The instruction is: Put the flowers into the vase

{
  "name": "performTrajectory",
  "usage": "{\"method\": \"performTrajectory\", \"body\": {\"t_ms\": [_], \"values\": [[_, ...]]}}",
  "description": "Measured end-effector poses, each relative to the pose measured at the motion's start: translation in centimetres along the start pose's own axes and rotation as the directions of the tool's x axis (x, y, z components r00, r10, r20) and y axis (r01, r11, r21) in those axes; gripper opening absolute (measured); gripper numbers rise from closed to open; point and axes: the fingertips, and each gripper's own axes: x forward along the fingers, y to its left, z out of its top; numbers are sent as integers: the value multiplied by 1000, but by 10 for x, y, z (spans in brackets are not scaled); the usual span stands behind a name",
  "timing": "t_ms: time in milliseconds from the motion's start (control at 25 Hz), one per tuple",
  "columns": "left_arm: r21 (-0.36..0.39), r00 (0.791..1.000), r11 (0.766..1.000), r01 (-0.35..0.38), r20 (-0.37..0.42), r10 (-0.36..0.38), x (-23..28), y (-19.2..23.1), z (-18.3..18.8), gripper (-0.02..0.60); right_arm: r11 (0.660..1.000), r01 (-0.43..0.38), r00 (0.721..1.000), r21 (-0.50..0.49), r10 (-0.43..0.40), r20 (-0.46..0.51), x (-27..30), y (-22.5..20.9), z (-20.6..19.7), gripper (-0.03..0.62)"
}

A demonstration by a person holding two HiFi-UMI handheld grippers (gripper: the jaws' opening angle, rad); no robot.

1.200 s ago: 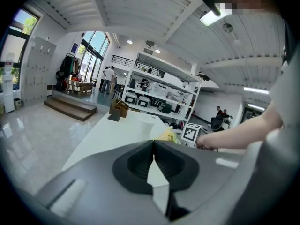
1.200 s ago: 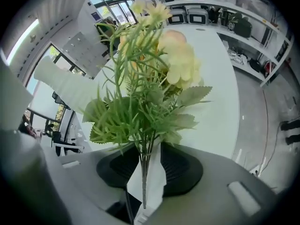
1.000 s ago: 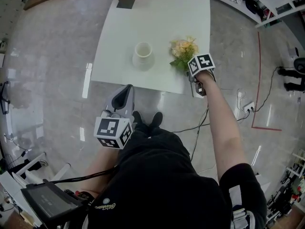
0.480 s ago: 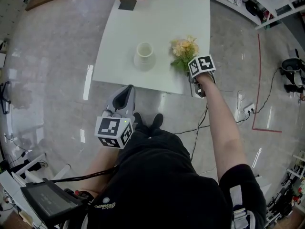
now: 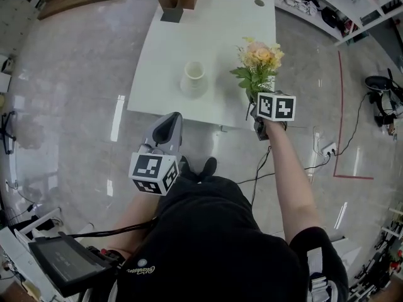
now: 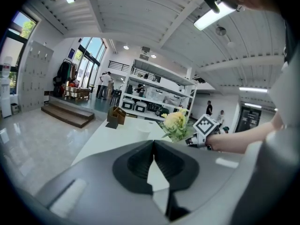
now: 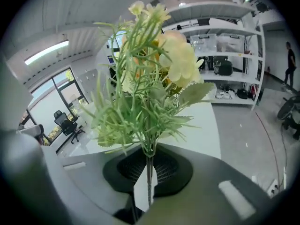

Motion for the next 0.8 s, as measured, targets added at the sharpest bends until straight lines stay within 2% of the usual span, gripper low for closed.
{"method": "performTrajectory", "body": {"t_ms": [80,160,320,440,520,800], "values": [[1,1000,1000,4,11,-4,-2,-1,4,8,998,41,993,-38,-36,113,-20,9,14,28],[6,1000,1000,6,23,-6,-3,-1,8,8,993,87,970,-83,-66,232,-41,22,29,28],[10,999,1000,9,41,-9,-7,-2,14,8,984,135,889,-118,-68,453,-84,53,46,28],[17,998,1000,10,56,-11,-11,-2,19,8,981,145,844,-131,-54,534,-106,72,47,28],[20,998,1000,10,65,-12,-13,-2,23,8,978,151,838,-143,-49,544,-111,80,43,28],[24,997,1000,5,79,-7,-19,-1,30,8,977,140,851,-161,-35,524,-110,93,35,28]]}}
